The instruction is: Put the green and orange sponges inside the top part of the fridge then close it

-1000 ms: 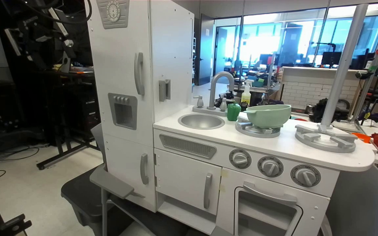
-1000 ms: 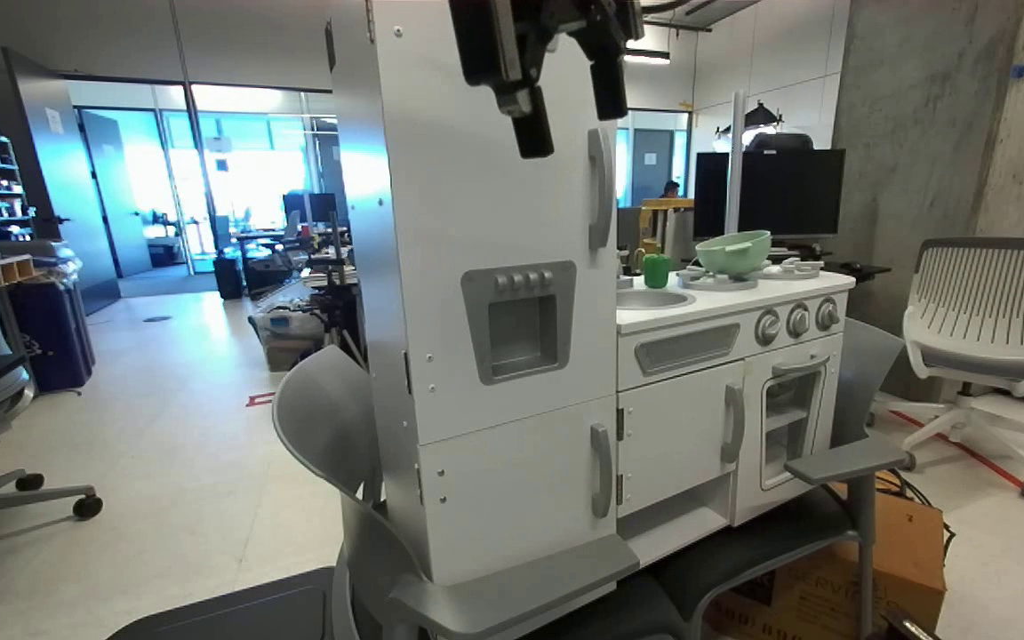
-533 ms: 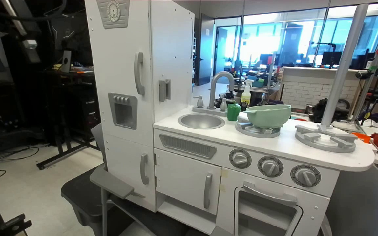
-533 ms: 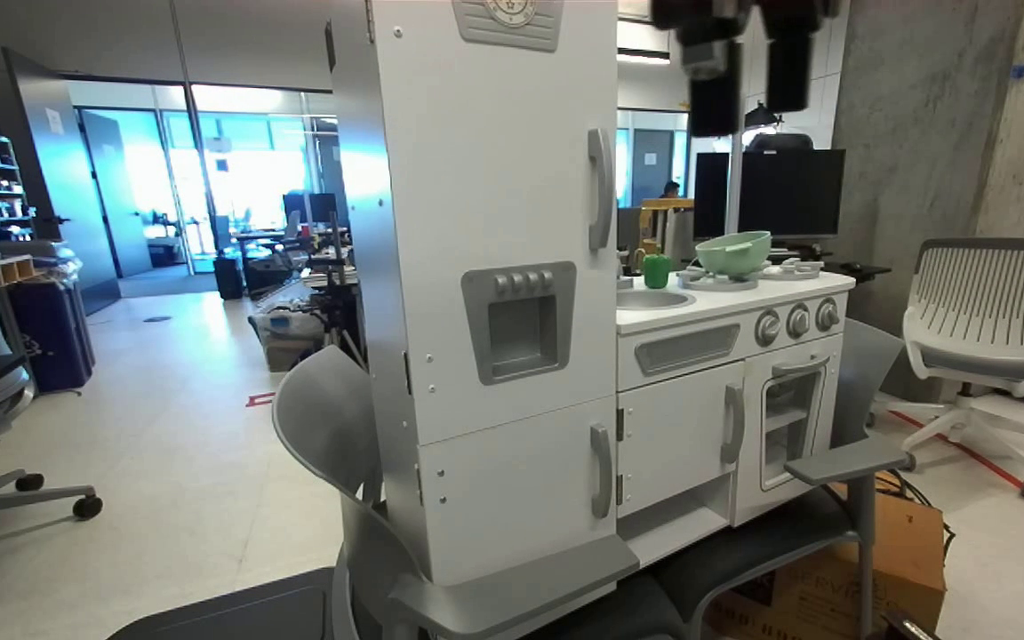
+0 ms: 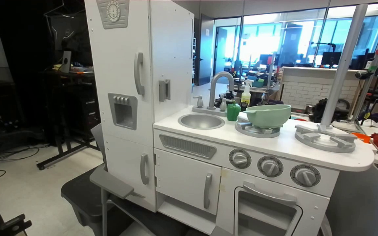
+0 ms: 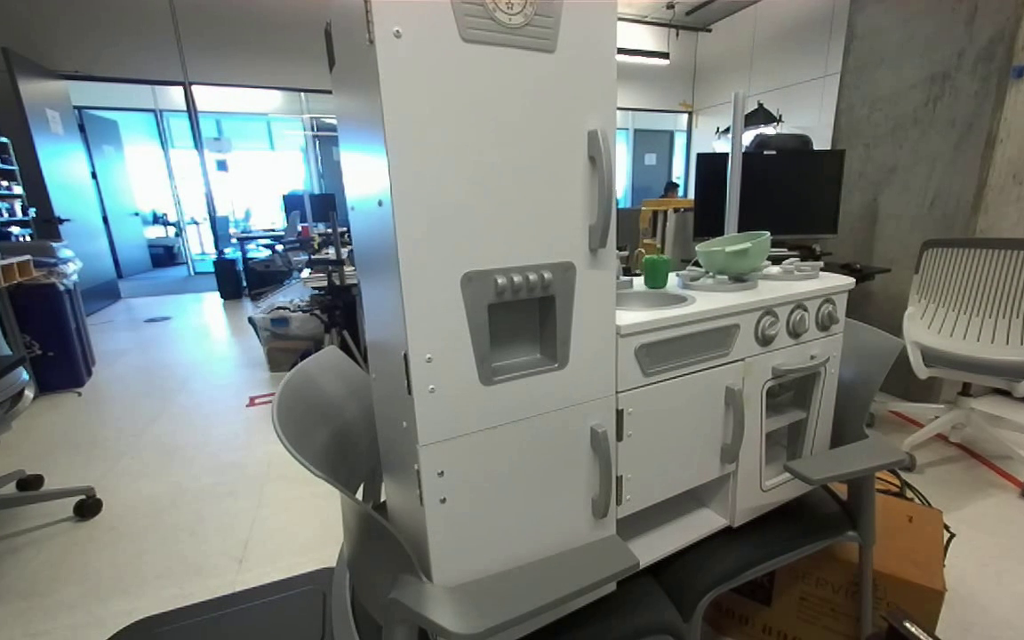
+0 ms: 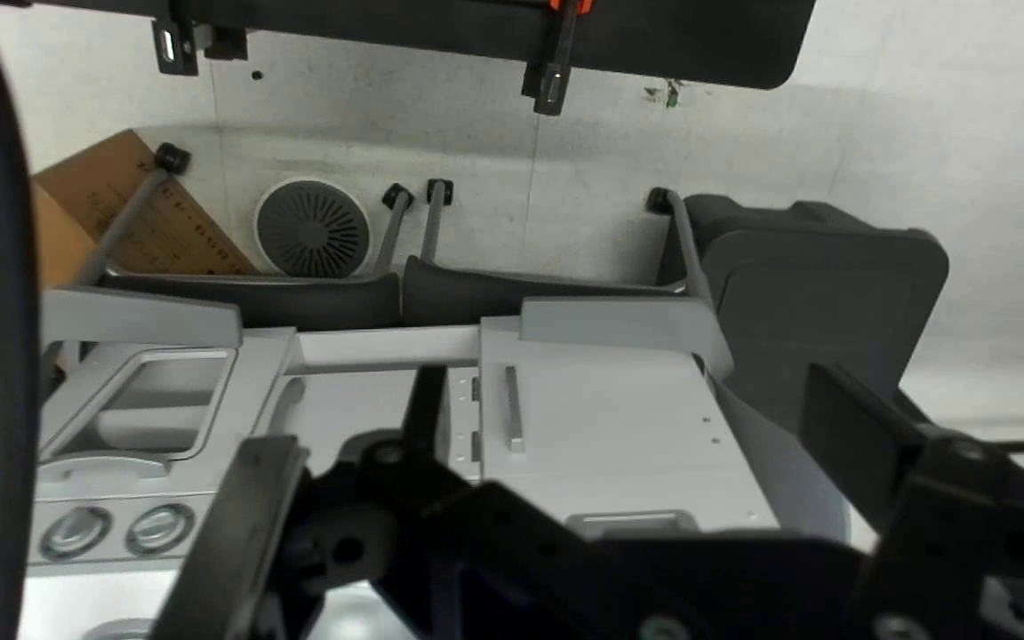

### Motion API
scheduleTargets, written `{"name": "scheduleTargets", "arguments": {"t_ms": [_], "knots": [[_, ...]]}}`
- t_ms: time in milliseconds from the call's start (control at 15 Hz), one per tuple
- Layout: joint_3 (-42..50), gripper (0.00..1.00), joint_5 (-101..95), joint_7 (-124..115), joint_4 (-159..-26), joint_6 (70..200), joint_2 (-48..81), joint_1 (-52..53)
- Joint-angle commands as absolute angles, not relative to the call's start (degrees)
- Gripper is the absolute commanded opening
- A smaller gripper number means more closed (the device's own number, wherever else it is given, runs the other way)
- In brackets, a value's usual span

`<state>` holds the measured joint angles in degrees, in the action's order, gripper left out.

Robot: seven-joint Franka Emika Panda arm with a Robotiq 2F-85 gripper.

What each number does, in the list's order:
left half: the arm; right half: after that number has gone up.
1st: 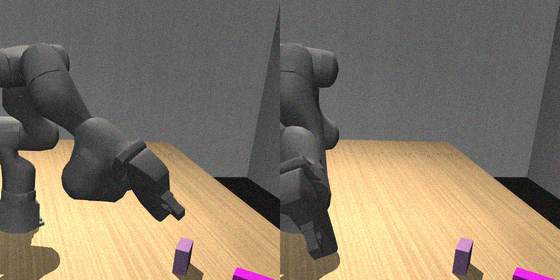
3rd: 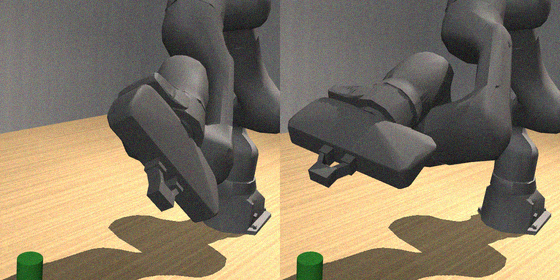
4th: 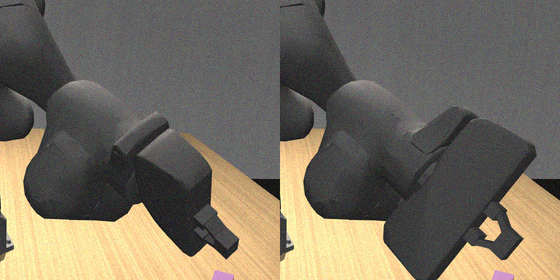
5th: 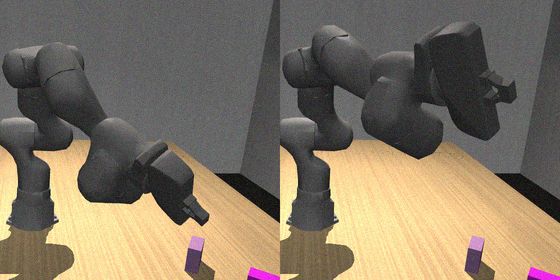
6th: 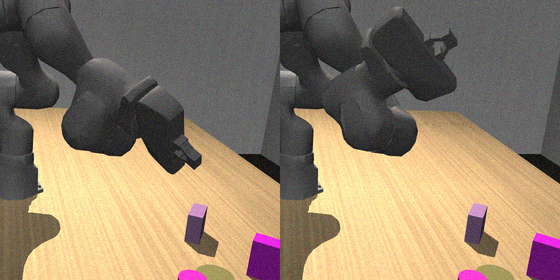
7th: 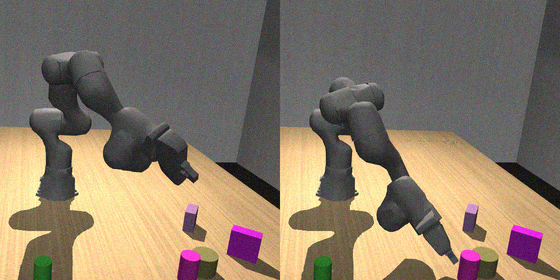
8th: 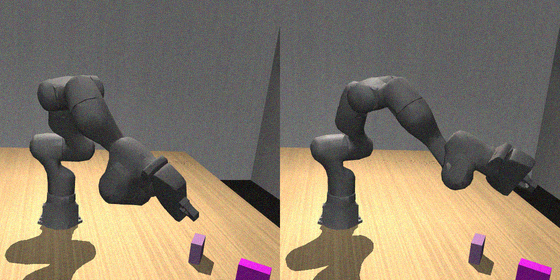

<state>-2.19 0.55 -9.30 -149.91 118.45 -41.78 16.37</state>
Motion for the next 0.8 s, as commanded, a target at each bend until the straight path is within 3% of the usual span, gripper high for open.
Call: {"name": "scheduleTargets", "arguments": {"t_ms": [0, 267, 733], "knots": [[-0.6, 1.00, 3.0, -9.2, -150.2, 111.7, -54.3, 8.5], [2.1, 1.00, 1.2, -6.0, -143.5, 104.5, -54.7, 1.6], [1.2, 1.00, 2.0, -5.6, -144.9, 105.6, -55.5, 0.3]]}}
